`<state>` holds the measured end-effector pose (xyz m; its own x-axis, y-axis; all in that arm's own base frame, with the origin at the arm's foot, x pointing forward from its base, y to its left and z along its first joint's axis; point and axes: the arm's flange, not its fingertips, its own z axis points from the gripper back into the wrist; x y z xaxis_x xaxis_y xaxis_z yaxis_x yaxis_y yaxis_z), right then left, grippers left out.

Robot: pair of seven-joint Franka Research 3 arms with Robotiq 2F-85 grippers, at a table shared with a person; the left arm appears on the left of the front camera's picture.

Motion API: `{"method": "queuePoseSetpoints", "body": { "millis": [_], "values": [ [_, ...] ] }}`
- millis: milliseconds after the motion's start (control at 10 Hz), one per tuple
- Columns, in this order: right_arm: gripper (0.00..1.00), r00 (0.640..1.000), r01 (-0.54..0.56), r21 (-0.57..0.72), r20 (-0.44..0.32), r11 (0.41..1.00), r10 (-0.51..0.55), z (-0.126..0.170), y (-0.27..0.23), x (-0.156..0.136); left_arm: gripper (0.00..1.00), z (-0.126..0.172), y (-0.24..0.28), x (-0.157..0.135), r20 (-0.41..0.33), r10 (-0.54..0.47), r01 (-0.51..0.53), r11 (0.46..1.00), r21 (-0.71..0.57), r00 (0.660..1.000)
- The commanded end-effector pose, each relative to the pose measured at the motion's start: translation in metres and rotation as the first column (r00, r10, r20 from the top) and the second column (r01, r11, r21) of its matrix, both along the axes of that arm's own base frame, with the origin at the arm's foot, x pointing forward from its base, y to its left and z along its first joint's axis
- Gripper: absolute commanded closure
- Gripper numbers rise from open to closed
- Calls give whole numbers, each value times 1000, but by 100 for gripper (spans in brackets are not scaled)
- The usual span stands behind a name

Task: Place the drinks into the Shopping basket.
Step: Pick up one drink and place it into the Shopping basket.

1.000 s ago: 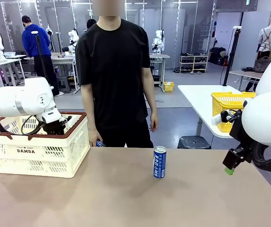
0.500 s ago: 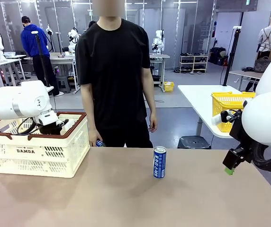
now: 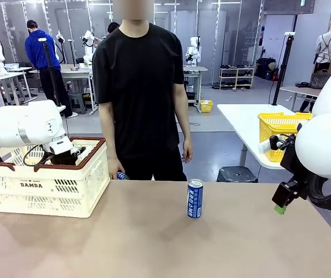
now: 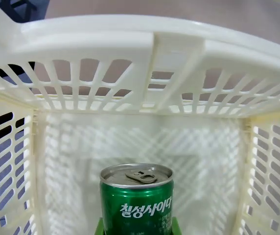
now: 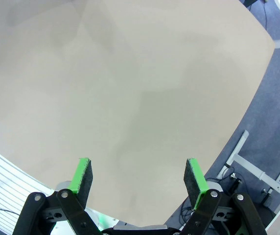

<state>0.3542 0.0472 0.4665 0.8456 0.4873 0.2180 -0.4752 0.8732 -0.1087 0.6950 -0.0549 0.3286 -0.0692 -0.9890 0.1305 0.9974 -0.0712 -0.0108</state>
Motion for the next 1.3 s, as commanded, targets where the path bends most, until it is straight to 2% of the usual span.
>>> {"method": "queuePoseSetpoints", "body": {
  "millis": [0,500,1200],
  "values": [
    [6,1000,-2,0,-3,1000,2,0,0,-1,42,5,0,13,-16,11,-11,1000,10,1000],
    [6,1000,-2,0,-3,1000,2,0,0,-1,42,-6,-1,28,-35,35,-33,998,43,999],
    [6,1000,-2,0,-3,1000,2,0,0,-1,42,-7,4,23,-48,36,-33,997,64,998]
  ]
}}
